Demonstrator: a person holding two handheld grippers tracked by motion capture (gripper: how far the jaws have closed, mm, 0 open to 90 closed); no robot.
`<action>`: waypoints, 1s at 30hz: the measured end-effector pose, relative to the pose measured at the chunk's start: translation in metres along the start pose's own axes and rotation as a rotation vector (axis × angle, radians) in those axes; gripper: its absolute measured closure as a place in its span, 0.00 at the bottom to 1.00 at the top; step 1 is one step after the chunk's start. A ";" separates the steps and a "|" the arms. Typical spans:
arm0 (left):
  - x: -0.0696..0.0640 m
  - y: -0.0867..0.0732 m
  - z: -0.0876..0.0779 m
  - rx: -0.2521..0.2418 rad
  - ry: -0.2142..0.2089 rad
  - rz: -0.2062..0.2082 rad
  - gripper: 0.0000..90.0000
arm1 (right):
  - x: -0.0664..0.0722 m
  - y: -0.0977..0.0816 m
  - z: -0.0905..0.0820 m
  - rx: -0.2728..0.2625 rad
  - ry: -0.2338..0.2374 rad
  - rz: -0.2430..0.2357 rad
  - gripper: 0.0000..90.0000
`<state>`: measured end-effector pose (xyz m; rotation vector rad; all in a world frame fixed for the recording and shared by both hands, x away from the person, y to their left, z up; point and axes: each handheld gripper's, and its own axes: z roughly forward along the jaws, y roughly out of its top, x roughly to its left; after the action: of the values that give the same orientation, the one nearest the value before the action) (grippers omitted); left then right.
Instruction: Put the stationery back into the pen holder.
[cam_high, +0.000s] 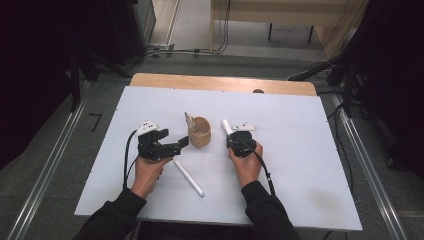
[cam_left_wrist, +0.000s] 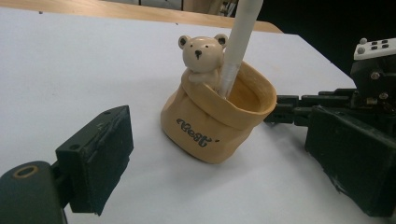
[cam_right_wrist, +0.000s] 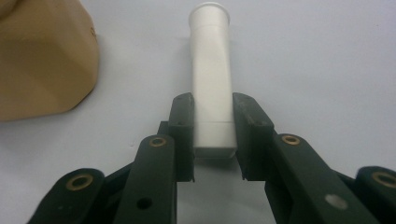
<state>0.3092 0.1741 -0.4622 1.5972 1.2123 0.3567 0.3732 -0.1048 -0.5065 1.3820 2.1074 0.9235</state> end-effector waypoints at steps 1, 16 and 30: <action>0.000 0.000 0.000 0.000 0.000 -0.001 0.09 | -0.001 0.000 -0.001 0.001 0.004 0.000 0.77; -0.005 0.001 -0.001 0.004 -0.027 -0.009 0.09 | -0.014 -0.002 -0.038 -0.039 0.090 -0.012 0.77; -0.016 0.004 -0.002 0.010 -0.081 -0.014 0.12 | -0.020 -0.007 -0.075 -0.095 0.155 -0.052 0.77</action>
<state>0.3029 0.1624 -0.4530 1.5959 1.1645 0.2742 0.3250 -0.1466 -0.4612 1.2381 2.1707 1.1262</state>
